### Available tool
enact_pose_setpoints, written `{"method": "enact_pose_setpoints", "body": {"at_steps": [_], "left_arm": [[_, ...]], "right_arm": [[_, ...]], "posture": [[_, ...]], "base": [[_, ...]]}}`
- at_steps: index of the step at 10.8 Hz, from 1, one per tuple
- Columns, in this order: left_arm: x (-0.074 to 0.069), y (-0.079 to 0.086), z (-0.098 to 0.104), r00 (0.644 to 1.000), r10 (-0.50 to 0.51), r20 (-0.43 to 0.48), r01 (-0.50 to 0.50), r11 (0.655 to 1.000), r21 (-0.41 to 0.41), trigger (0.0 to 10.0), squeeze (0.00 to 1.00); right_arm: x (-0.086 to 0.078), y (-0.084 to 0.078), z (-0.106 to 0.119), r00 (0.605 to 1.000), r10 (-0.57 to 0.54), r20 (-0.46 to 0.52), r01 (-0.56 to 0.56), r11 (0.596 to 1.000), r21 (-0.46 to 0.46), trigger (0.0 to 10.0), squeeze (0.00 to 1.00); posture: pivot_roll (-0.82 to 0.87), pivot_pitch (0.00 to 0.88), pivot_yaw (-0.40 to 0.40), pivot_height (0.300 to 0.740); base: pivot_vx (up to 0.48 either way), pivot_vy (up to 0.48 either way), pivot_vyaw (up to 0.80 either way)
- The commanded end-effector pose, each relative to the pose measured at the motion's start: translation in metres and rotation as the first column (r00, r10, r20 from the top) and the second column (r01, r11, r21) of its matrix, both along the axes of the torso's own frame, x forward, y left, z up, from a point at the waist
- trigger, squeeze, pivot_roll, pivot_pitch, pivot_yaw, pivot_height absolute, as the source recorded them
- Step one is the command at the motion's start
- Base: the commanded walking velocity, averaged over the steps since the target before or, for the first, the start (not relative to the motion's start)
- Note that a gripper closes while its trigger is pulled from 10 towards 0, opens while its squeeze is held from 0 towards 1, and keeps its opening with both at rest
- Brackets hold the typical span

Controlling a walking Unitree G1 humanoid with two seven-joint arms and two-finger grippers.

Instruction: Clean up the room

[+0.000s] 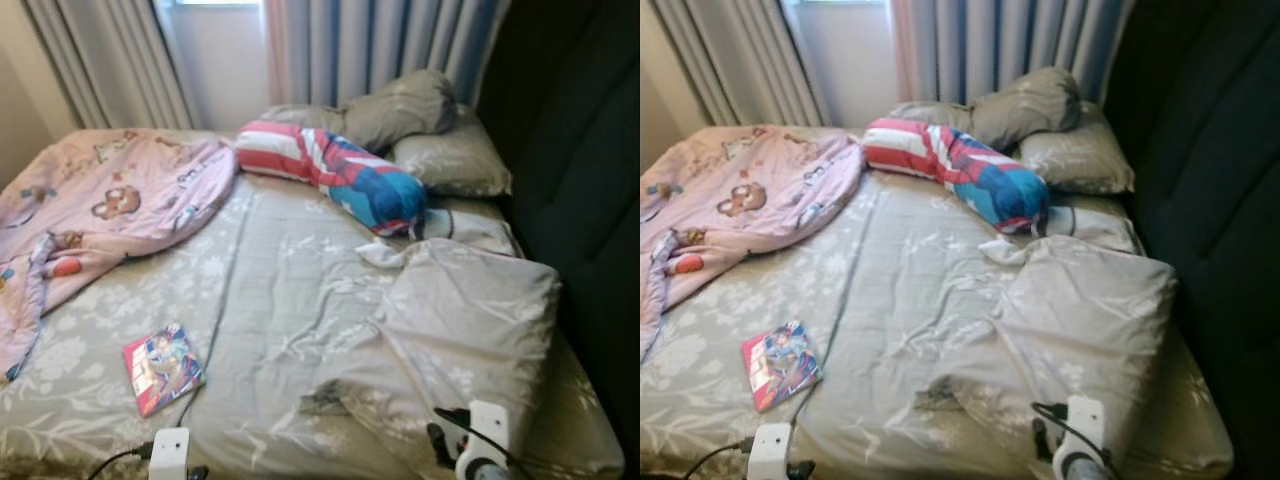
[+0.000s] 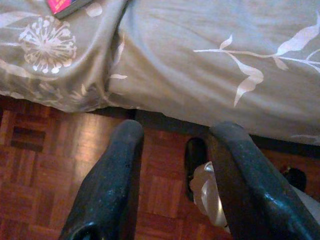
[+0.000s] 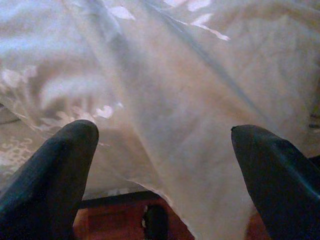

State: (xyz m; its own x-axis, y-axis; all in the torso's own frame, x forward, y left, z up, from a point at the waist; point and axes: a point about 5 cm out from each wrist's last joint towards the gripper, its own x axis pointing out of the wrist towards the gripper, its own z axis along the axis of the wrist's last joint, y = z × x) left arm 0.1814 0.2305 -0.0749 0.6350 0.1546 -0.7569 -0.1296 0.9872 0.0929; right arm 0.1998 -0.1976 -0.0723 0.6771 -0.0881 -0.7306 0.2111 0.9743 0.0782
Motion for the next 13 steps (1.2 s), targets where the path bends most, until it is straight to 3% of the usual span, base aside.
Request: {"method": "enact_pose_setpoints", "body": {"at_steps": [1, 5, 8, 11, 12, 13], "left_arm": [[0.001, 0.001, 0.001, 1.000, -0.004, 0.005, 0.004, 1.000, 0.007, 10.0, 0.00], [0.003, -0.003, 0.001, 1.000, -0.016, 0.006, 0.016, 1.000, 0.005, 10.0, 0.00], [0.008, -0.004, 0.003, 0.999, -0.017, 0.033, 0.017, 1.000, 0.009, 10.0, 0.00], [0.043, 0.009, 0.031, 0.974, 0.000, 0.225, -0.014, 0.998, 0.060, 10.0, 0.00], [0.070, 0.015, 0.058, 0.921, 0.005, 0.390, -0.033, 0.997, 0.066, 10.0, 0.00], [0.080, 0.017, 0.069, 0.891, 0.003, 0.455, -0.035, 0.997, 0.064, 10.0, 0.00]], "right_arm": [[0.001, 0.001, 0.000, 1.000, -0.002, 0.005, 0.002, 1.000, 0.002, 10.0, 0.00], [-0.001, -0.001, 0.000, 1.000, -0.003, -0.004, 0.003, 1.000, -0.013, 10.0, 0.00], [0.000, 0.000, 0.000, 1.000, -0.003, 0.011, 0.003, 1.000, -0.010, 10.0, 0.00], [0.004, 0.000, 0.006, 0.995, 0.013, 0.096, -0.013, 1.000, -0.002, 10.0, 0.00], [0.007, 0.001, 0.008, 0.991, 0.028, 0.130, -0.029, 1.000, 0.006, 10.0, 0.00], [0.021, 0.002, 0.019, 0.975, 0.068, 0.213, -0.069, 0.998, -0.002, 10.0, 0.00]], "posture": [[0.13, 0.004, -0.013, 0.740], [0.12, 0.000, -0.013, 0.740], [0.12, 0.000, -0.014, 0.740], [0.11, 0.000, -0.014, 0.740], [0.11, 0.000, -0.014, 0.740], [0.11, 0.009, -0.018, 0.740]], "base": [[0.000, -0.277, 0.00], [0.000, -0.384, 0.00], [0.000, 0.000, 0.00], [0.000, 0.000, 0.00], [0.000, 0.000, 0.00], [0.000, 0.000, 0.00]]}}
